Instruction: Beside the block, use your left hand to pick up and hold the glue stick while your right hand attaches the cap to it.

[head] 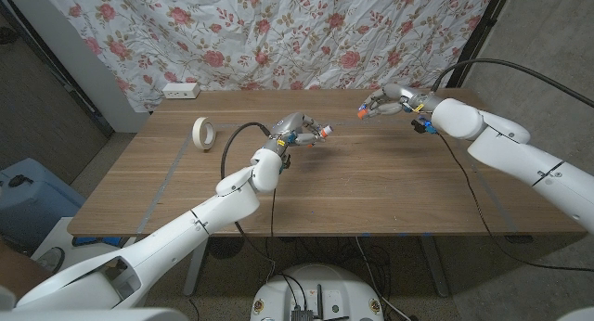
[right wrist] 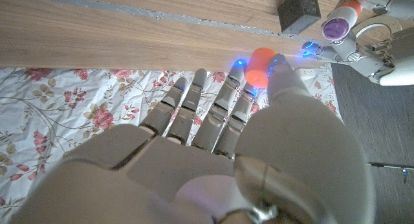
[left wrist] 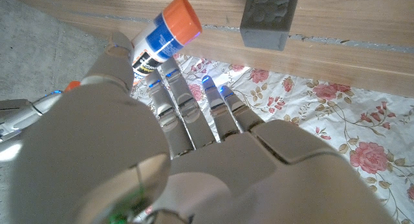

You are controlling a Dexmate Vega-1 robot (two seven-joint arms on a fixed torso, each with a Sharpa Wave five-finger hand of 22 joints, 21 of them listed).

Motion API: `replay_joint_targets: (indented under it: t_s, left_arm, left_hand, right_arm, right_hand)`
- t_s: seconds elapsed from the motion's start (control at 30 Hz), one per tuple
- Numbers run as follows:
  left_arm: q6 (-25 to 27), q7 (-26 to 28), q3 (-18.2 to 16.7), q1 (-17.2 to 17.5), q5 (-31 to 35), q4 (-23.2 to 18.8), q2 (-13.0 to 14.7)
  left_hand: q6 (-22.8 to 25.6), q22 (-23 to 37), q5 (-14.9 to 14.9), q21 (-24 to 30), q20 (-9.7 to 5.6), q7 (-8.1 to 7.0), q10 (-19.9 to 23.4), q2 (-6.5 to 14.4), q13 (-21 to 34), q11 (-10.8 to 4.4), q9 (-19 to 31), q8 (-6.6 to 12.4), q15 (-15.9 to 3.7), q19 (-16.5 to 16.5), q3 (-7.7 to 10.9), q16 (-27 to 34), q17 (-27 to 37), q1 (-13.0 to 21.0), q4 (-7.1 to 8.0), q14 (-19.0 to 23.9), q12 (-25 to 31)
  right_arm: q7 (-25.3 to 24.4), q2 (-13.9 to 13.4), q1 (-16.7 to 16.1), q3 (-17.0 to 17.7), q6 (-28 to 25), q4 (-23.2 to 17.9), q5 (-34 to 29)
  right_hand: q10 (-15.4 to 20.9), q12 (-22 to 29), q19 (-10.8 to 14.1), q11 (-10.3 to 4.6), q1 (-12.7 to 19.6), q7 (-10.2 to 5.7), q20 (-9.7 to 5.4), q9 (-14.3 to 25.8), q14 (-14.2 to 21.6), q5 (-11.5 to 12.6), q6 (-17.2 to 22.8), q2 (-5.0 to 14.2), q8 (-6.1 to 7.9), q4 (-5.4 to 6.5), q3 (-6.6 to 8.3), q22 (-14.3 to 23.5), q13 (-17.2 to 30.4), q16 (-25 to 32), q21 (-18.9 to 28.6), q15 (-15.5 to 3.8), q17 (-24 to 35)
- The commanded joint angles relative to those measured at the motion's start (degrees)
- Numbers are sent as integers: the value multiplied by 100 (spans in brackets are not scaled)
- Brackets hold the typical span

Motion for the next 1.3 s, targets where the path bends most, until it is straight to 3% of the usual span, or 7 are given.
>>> replay_joint_targets:
  t_s: [0.03, 0.6, 1.3]
  left_arm:
    - [-264, 17, -2, -82, -71, 194, -111]
    - [-513, 79, -40, -169, -170, 413, -223]
    - [-654, 95, -43, -220, -218, 565, -266]
  left_hand:
    - [611, 17, 46, 9, -24, 217, 382, 429, 27, -359, 106, 29, -630, -8, 17, -4, 16, -229, 36, 64, 14]
    - [611, 18, 46, 2, -10, 224, 374, 431, 28, -358, 107, 29, -645, -29, 13, -11, 14, -238, 34, 53, 13]
    - [603, 18, 46, 4, -6, 231, 369, 447, 29, -358, 108, 27, -645, -32, 8, -12, 13, -255, 36, 49, 15]
  right_arm:
    - [107, -49, 4, 63, -80, -156, 514]
    - [-101, -59, 27, -98, -326, -490, 344]
    - [-111, 213, 264, -360, -376, -376, 97]
  right_hand:
    - [-43, -21, 7, 10, -18, 6, 50, 25, -66, -23, -8, 49, 4, -8, -39, 10, 20, 16, -9, -719, 20]
    - [-74, -36, -13, 10, -60, 7, 75, 16, -124, -35, -52, 66, -40, 6, -77, 11, 42, 6, -8, -692, 22]
    - [-95, -42, -9, 12, -94, 5, 86, 10, -123, -50, -66, 119, -70, 19, -100, 11, 70, 25, -1, -694, 33]
